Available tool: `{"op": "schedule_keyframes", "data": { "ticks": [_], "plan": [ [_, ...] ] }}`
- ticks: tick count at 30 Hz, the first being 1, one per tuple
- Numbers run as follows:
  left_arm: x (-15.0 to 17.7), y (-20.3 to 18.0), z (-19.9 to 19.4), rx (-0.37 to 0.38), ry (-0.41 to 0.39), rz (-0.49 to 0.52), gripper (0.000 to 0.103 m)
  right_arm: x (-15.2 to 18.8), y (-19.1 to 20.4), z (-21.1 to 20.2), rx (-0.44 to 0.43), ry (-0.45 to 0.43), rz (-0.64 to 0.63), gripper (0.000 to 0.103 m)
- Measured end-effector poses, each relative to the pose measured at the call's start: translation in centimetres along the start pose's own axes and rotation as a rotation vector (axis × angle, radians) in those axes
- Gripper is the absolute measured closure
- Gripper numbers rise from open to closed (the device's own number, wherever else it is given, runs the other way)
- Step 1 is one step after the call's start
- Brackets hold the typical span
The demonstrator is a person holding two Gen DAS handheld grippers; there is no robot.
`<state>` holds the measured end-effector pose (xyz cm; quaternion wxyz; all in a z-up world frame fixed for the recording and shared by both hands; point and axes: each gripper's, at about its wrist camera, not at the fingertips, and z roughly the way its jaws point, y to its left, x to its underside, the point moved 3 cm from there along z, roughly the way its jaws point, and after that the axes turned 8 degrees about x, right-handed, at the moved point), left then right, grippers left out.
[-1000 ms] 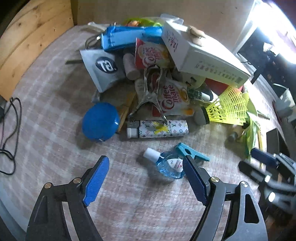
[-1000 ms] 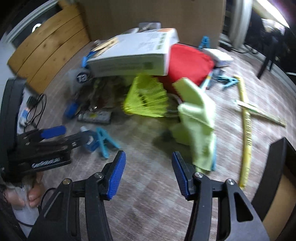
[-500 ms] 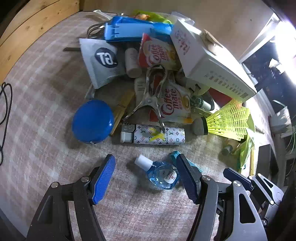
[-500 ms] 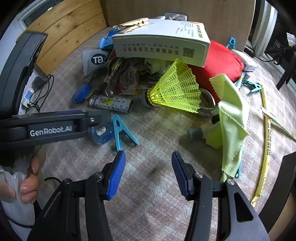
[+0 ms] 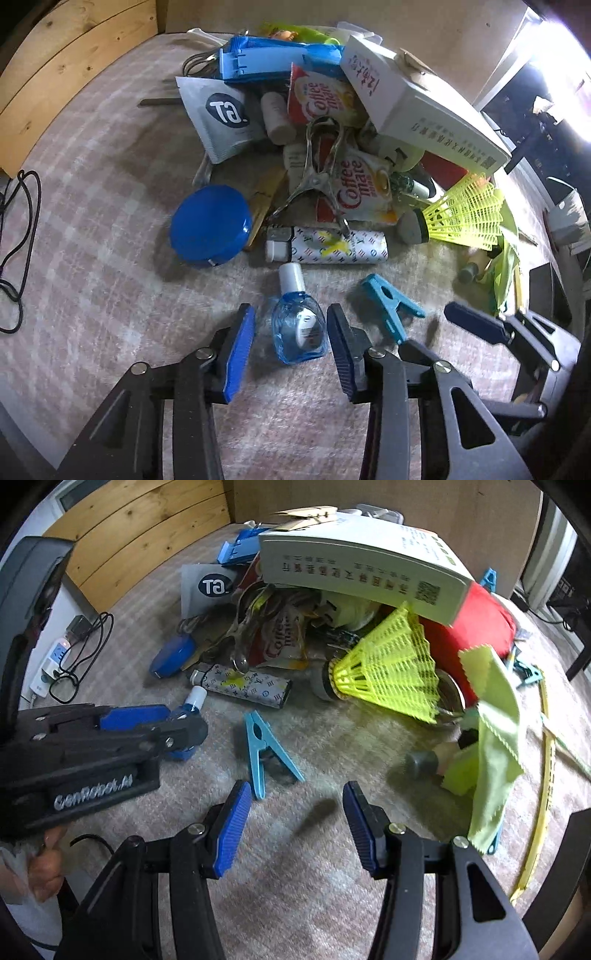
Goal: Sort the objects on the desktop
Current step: 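Reach the left gripper to the blue eye-drop bottle and grasp it, then carry the eye-drop bottle with the left gripper while the right gripper carries a blue clothespin to the tray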
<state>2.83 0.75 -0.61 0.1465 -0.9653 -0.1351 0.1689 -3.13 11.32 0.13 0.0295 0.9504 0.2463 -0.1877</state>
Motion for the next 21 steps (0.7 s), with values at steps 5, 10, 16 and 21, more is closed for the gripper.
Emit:
{"op": "schedule_keyframes", "data": {
  "ticks": [5, 10, 16, 21],
  "plan": [
    [1.2, 1.1, -0.7, -0.007, -0.016, 0.031, 0.073, -1.5, 0.8, 1.3, 0.026, 0.005, -0.021, 0.051],
    [2.3, 2.2, -1.6, 0.013, -0.026, 0.037, 0.074, -2.5, 1.1, 1.8, 0.055, 0.008, -0.028, 0.069],
    [4.1, 3.2, -2.8, 0.011, -0.039, 0.04, 0.074, -2.0, 1.7, 1.3, 0.053, 0.018, 0.001, 0.072],
    [5.8, 4.4, -4.1, 0.029, -0.033, 0.028, 0.074, -0.7, 0.9, 0.3, 0.049, -0.007, 0.058, 0.072]
  ]
}}
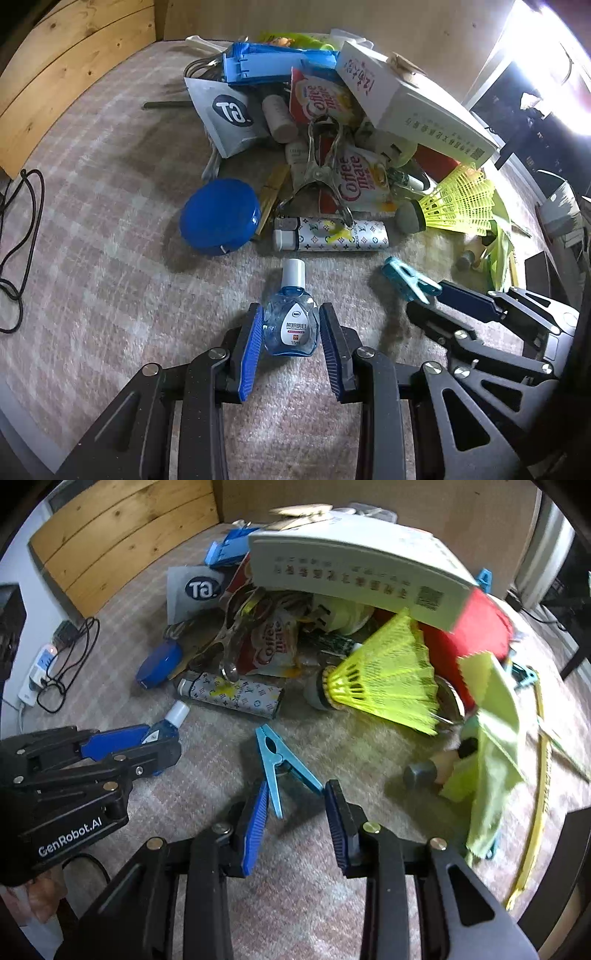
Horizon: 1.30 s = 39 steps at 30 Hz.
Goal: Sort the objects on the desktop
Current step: 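Carry the eye-drop bottle with the left gripper while the right gripper carries a blue clothespin to the tray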
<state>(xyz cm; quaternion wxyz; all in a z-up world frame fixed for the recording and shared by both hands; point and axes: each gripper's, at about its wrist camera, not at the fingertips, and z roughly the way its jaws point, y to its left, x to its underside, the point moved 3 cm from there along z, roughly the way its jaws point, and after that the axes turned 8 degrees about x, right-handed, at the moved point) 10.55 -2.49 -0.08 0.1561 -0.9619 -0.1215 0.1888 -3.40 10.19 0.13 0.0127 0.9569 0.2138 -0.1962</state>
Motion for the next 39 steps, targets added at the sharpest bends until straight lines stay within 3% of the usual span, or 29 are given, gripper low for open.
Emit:
{"op": "schedule_keyframes", "data": {
  "ticks": [6, 9, 14, 15, 16, 17, 18, 22, 27, 32, 39],
  "plan": [
    [2.6, 0.6, -2.1, 0.026, 0.001, 0.001, 0.074, 1.0, -1.8, -1.9, -0.001, -0.031, 0.064, 0.072],
    [3.9, 0.3, -3.3, 0.039, -0.004, 0.012, 0.074, 3.1, -5.2, -4.2, -0.001, -0.042, 0.108, 0.072],
    [6.3, -2.1, -5.8, 0.088, -0.012, 0.076, 0.074, 5.0, -8.0, -6.4, 0.029, -0.078, 0.191, 0.072],
    [6.3, -2.5, -5.9, 0.1, -0.011, 0.09, 0.074, 5.6, -9.0, -7.3, 0.037, -0.084, 0.214, 0.072],
    [2.3, -1.1, -4.3, 0.111, -0.008, 0.102, 0.074, 6.3, -10.0, -7.9, 0.049, -0.091, 0.243, 0.072],
    [2.7, -2.8, -4.4, 0.126, -0.007, 0.122, 0.074, 6.8, -10.5, -8.2, 0.063, -0.096, 0.263, 0.072],
    [0.3, -5.0, -4.5, 0.139, -0.004, 0.139, 0.074, 7.7, -11.7, -9.0, 0.082, -0.104, 0.291, 0.072],
    [-2.6, -14.6, -0.2, 0.197, 0.014, 0.227, 0.074, 11.7, -16.5, -11.6, 0.137, -0.108, 0.402, 0.072],
    [-1.4, -25.6, 2.5, 0.268, 0.049, 0.362, 0.074, 17.1, -21.8, -13.8, 0.22, -0.097, 0.538, 0.072],
    [2.5, -31.4, 2.6, 0.316, 0.103, 0.478, 0.074, 22.3, -25.7, -15.1, 0.287, -0.078, 0.635, 0.072],
    [6.4, -36.7, 4.1, 0.341, 0.161, 0.593, 0.074, 28.0, -29.1, -16.7, 0.338, -0.055, 0.737, 0.072]
  ]
}}
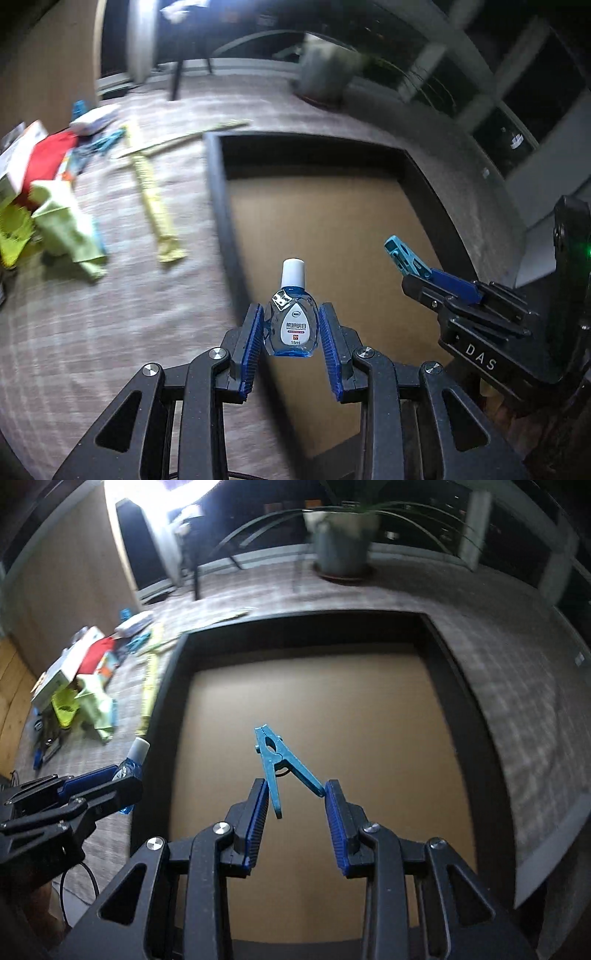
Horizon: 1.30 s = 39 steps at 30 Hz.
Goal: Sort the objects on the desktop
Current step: 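Carry the eye-drop bottle with the left gripper while the right gripper carries a blue clothespin to the tray, then release the bottle and clothespin into the tray with both grippers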
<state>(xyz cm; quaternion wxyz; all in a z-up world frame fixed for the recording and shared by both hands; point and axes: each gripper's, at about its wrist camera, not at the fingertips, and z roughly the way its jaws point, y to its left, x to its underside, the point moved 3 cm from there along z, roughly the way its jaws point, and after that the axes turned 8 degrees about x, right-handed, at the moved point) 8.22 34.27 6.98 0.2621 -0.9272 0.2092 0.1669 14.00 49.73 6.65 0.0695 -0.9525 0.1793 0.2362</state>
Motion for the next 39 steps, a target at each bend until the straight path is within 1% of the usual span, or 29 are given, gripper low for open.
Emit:
{"op": "schedule_keyframes", "data": {
  "ticks": [3, 7, 9, 10, 11, 12, 14, 18, 21, 27, 32, 36, 39],
  "plan": [
    [0.4, -1.7, 1.0, 0.004, 0.021, 0.028, 0.074, 0.4, -2.0, -0.1, 0.014, 0.004, 0.024, 0.072],
    [1.0, -3.0, 1.4, 0.004, 0.036, 0.046, 0.074, 0.8, -2.9, -0.3, 0.024, 0.009, 0.043, 0.072],
    [1.0, -3.3, 1.6, 0.008, 0.044, 0.052, 0.074, 0.8, -2.8, -0.5, 0.019, 0.002, 0.032, 0.072],
    [1.1, -3.5, 1.6, 0.014, 0.052, 0.055, 0.073, 0.8, -2.6, -0.6, 0.015, 0.002, 0.025, 0.068],
    [1.1, -3.5, 1.5, 0.01, 0.055, 0.049, 0.069, 0.7, -2.4, -0.7, 0.018, 0.004, 0.023, 0.061],
    [1.1, -3.4, 1.4, 0.005, 0.052, 0.041, 0.068, 0.6, -2.3, -0.9, 0.018, -0.003, 0.022, 0.061],
    [0.9, -3.0, 0.7, -0.003, 0.029, 0.029, 0.068, 0.4, -1.8, -1.1, 0.012, -0.014, 0.014, 0.061],
    [0.4, -1.7, -0.3, -0.02, 0.01, -0.005, 0.068, -0.4, -0.5, -1.3, -0.01, -0.021, -0.009, 0.061],
    [-0.1, 0.0, -1.1, -0.035, -0.009, -0.04, 0.068, -0.8, 1.0, -1.5, -0.026, -0.022, -0.027, 0.061],
    [-1.0, 4.0, -3.3, -0.073, -0.042, -0.115, 0.068, -3.1, 4.3, -1.4, -0.081, -0.032, -0.077, 0.061],
    [-2.4, 9.0, -5.2, -0.124, -0.08, -0.202, 0.068, -5.9, 8.5, -1.1, -0.121, -0.044, -0.15, 0.061],
    [-3.7, 13.4, -6.5, -0.168, -0.095, -0.274, 0.068, -8.1, 12.3, -0.3, -0.163, -0.032, -0.222, 0.061],
    [-4.6, 16.7, -7.1, -0.188, -0.095, -0.329, 0.068, -9.4, 14.6, 0.8, -0.186, -0.004, -0.257, 0.061]
  ]
}}
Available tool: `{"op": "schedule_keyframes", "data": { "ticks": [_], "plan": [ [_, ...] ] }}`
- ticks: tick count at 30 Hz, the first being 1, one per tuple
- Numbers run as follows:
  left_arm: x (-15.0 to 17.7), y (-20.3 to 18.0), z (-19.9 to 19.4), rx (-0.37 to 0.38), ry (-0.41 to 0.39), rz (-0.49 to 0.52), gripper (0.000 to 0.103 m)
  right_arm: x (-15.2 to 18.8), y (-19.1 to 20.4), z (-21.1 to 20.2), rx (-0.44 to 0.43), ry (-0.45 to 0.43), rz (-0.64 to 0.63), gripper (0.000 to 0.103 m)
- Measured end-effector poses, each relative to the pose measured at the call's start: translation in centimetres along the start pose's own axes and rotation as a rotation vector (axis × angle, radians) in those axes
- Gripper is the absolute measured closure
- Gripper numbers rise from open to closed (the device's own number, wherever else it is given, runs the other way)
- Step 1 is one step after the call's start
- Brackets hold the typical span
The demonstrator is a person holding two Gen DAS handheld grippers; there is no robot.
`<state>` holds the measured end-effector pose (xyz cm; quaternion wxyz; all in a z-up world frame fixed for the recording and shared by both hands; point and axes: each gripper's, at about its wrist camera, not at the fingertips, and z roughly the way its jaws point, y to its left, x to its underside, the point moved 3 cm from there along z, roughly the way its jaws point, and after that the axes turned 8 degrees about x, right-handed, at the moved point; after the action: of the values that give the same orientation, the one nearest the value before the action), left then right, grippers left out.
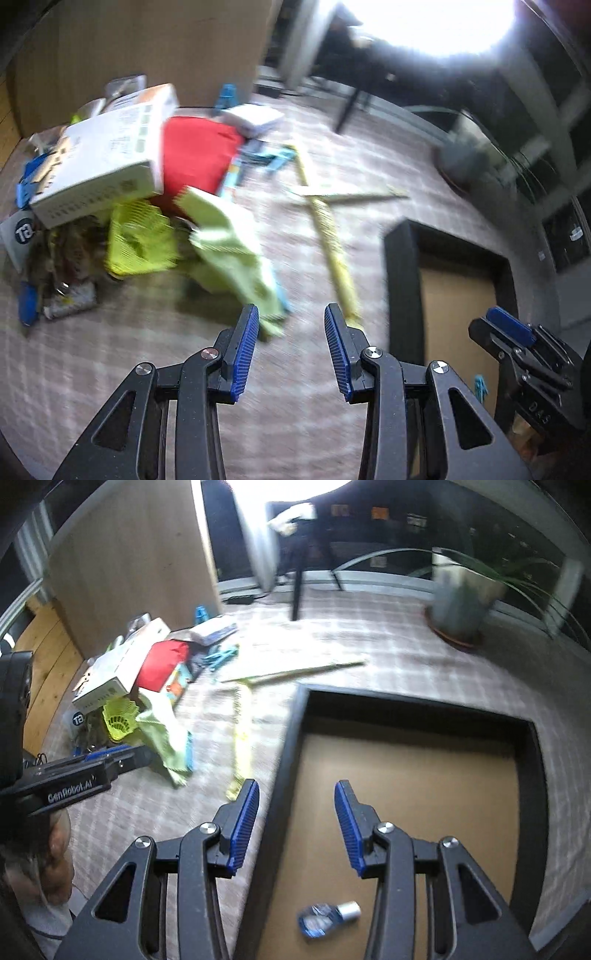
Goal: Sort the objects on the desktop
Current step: 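Grasp the green cloth with the left gripper while the right gripper grasps the yellow straw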
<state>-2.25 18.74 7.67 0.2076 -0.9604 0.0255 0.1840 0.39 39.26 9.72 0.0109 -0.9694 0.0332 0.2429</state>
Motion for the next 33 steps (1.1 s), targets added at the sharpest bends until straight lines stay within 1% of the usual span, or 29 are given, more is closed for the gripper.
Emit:
{"op": "schedule_keyframes", "data": {
  "ticks": [4, 9, 11, 13, 16, 22, 24, 26, 27, 28, 29, 30, 31, 33],
  "plan": [
    [-1.8, 2.5, 0.7, -0.024, 0.011, -0.04, 0.068, -2.5, 2.3, 2.4, -0.03, 0.048, -0.027, 0.061],
    [-3.0, 4.3, 2.1, -0.043, 0.024, -0.068, 0.068, -4.5, 4.8, 5.8, -0.015, 0.092, -0.089, 0.061],
    [-3.4, 4.6, 2.9, -0.044, 0.032, -0.074, 0.068, -5.3, 5.5, 7.4, -0.006, 0.114, -0.121, 0.061],
    [-3.7, 4.6, 3.4, -0.061, 0.036, -0.065, 0.068, -5.8, 6.1, 8.9, -0.002, 0.135, -0.142, 0.061],
    [-3.9, 4.7, 4.4, -0.078, 0.053, -0.049, 0.068, -6.5, 6.6, 10.6, -0.016, 0.169, -0.155, 0.061],
    [-4.6, 4.6, 5.1, -0.062, 0.059, -0.04, 0.068, -7.2, 7.1, 13.1, -0.017, 0.214, -0.163, 0.061],
    [-4.8, 4.4, 5.3, -0.065, 0.06, -0.029, 0.07, -7.2, 7.3, 13.5, -0.014, 0.222, -0.17, 0.061],
    [-4.9, 4.4, 5.3, -0.067, 0.055, -0.03, 0.078, -7.2, 7.4, 14.0, -0.005, 0.233, -0.174, 0.063],
    [-5.0, 4.5, 5.3, -0.064, 0.055, -0.033, 0.08, -7.1, 7.4, 14.2, -0.006, 0.239, -0.173, 0.064],
    [-5.0, 4.5, 5.3, -0.054, 0.057, -0.037, 0.086, -7.0, 7.4, 14.4, 0.007, 0.239, -0.179, 0.068],
    [-5.0, 4.6, 5.4, -0.048, 0.06, -0.043, 0.094, -6.9, 7.5, 14.4, 0.019, 0.232, -0.192, 0.07],
    [-5.0, 4.7, 5.5, -0.043, 0.065, -0.047, 0.096, -6.9, 7.6, 14.5, 0.023, 0.231, -0.203, 0.071],
    [-5.0, 4.7, 5.5, -0.042, 0.066, -0.047, 0.097, -6.8, 7.7, 14.5, 0.012, 0.237, -0.211, 0.078],
    [-4.9, 4.7, 5.5, -0.044, 0.063, -0.041, 0.101, -6.6, 7.7, 14.4, 0.006, 0.243, -0.206, 0.084]
  ]
}}
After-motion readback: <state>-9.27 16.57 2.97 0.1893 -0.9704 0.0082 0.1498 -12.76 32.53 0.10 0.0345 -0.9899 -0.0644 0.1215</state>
